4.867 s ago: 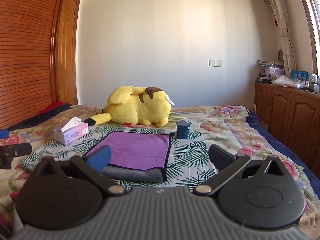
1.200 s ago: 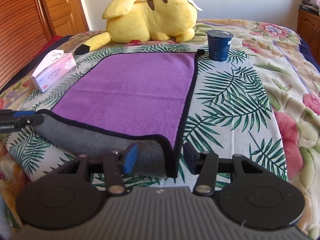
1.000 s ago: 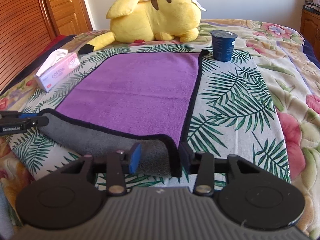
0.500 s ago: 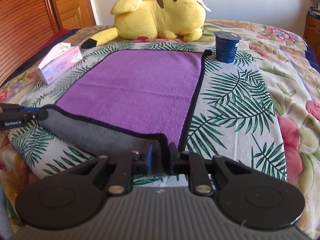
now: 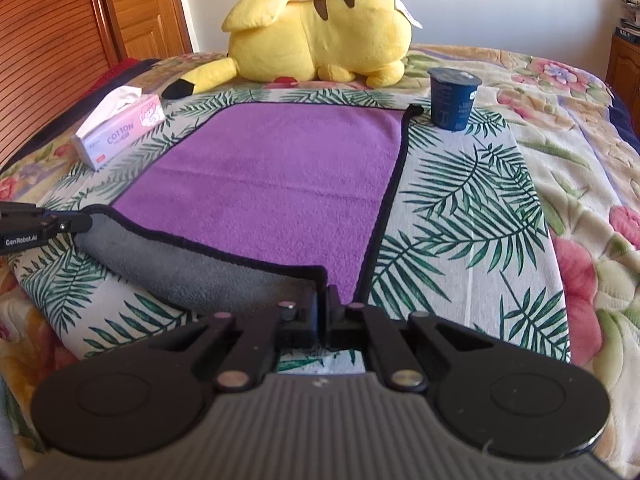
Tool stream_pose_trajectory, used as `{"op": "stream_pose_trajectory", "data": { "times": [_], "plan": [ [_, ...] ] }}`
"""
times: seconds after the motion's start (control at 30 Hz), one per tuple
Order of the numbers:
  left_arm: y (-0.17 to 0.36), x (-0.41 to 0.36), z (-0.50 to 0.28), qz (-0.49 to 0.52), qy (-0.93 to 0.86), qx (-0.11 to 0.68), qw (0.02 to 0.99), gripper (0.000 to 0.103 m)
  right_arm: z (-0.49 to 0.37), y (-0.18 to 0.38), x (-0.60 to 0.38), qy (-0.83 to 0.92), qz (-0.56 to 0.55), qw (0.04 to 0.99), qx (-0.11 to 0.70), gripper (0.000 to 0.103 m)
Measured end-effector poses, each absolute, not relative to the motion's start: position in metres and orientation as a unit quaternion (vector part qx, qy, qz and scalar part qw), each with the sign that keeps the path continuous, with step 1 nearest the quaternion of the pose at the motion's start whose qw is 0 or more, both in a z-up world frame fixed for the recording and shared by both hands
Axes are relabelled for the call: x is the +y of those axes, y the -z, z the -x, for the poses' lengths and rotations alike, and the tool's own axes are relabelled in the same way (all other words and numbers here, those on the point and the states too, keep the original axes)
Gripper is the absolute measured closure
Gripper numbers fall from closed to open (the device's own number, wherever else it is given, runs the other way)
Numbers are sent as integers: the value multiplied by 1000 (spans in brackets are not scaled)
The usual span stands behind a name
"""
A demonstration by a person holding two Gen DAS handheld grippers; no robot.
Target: Fold towel
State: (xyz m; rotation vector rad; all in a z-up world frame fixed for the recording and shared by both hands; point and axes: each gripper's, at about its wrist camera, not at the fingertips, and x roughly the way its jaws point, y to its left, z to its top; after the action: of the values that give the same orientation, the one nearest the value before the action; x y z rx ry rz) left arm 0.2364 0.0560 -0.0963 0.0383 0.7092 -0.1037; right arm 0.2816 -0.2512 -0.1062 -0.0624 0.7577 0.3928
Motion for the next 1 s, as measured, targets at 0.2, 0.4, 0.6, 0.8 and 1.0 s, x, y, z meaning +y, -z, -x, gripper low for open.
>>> {"op": "stream_pose_trajectory", "data": {
  "times": [0.2, 0.4, 0.6, 0.8, 1.0],
  "plan": [
    [89, 56, -233, -13, 56, 331, 942, 103, -280, 100, -253, -191, 24, 918, 346, 99],
    [82, 55, -232, -7, 57, 317, 947, 103, -278, 96, -253, -194, 24, 922, 333, 99],
    [70, 54, -232, 10, 66, 306, 950, 103, -278, 94, -250, -195, 34, 925, 325, 99],
    [60, 50, -232, 7, 70, 292, 954, 103, -278, 82, -248, -200, 36, 932, 301, 99],
    [60, 50, -239, -3, 69, 289, 955, 103, -287, 82, -246, -190, 54, 933, 300, 99]
  ]
}}
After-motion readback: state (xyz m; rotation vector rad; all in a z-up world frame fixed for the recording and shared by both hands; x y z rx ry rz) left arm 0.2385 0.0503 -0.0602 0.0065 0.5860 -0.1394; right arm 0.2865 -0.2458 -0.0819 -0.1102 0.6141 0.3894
